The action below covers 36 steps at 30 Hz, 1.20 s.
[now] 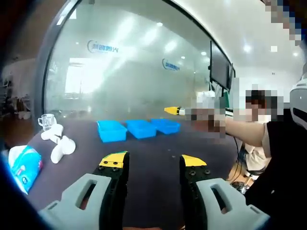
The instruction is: Sort the screws, nuts, and washers into the corresponding bins
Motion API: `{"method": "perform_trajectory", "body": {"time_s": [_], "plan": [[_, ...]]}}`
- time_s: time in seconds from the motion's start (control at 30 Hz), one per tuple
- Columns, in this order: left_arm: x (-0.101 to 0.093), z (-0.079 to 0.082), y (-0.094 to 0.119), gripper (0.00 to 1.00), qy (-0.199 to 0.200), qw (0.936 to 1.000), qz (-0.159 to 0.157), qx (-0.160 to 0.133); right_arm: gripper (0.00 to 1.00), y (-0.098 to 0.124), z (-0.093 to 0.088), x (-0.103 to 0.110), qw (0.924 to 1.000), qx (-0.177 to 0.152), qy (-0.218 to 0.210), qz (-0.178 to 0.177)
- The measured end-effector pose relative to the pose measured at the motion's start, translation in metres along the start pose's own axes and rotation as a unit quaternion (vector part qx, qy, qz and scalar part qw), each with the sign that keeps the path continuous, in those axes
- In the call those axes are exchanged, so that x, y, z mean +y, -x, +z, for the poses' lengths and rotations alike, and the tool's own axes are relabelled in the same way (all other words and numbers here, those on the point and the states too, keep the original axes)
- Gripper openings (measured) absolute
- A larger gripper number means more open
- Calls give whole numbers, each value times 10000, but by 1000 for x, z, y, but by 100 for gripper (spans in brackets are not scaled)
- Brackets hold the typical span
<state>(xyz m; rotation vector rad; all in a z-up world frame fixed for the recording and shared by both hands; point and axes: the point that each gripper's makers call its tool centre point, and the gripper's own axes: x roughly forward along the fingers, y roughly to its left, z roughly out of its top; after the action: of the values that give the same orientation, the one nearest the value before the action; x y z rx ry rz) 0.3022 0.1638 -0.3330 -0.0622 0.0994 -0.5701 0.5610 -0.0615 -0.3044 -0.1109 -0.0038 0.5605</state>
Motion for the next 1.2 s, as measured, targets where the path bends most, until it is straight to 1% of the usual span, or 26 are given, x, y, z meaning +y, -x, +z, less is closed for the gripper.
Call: {"method": "perform_trajectory", "body": {"time_s": [0.07, 0.1, 0.13, 0.2, 0.37, 0.5, 0.57, 0.73, 0.9, 0.97, 1.0, 1.03, 1.13, 1.2], "plan": [[0, 0, 0, 42, 10, 10000, 5, 1, 0, -13, -1, -5, 9999, 75, 10, -78], [0, 0, 1, 42, 8, 10000, 8, 4, 0, -15, -2, -1, 9999, 90, 16, -98], [0, 0, 1, 42, 8, 10000, 15, 1, 0, -24, -4, -4, 9998, 143, 31, -123], [1, -1, 1, 42, 22, 10000, 23, 0, 0, -35, -9, -9, 9992, 307, -213, -163], [2, -2, 3, 42, 36, 10000, 46, 16, 0, -62, -10, -12, 9989, 374, -141, -263], [2, -2, 4, 42, 35, 10000, 61, 22, 0, -79, -16, -13, 9980, 546, 43, -323], [2, -1, 5, 42, 26, 10000, 64, 17, 0, -86, -17, -10, 9978, 573, 137, -314], [2, -1, 7, 42, 29, 10000, 77, 10, 0, -93, -23, -10, 9969, 673, 198, -351], [2, -1, 9, 42, 37, 10000, 84, 10, 1, -93, -27, -10, 9968, 697, 77, -378], [2, -2, 9, 42, 35, 10000, 88, 12, 2, -93, -28, -10, 9967, 711, 66, -382], [2, -1, 9, 42, 39, 10000, 83, 10, 3, -92, -29, -11, 9964, 716, 21, -446], [2, -1, 10, 42, 39, 10000, 84, 6, 7, -92, -29, -12, 9963, 718, 14, -472], [2, -2, 10, 42, 34, 10000, 88, 8, 29, -90, -30, -12, 9959, 748, -13, -502], [2, -2, 10, 42, 32, 10000, 91, 14, 30, -84, -29, -7, 9963, 715, 36, -470]]}}
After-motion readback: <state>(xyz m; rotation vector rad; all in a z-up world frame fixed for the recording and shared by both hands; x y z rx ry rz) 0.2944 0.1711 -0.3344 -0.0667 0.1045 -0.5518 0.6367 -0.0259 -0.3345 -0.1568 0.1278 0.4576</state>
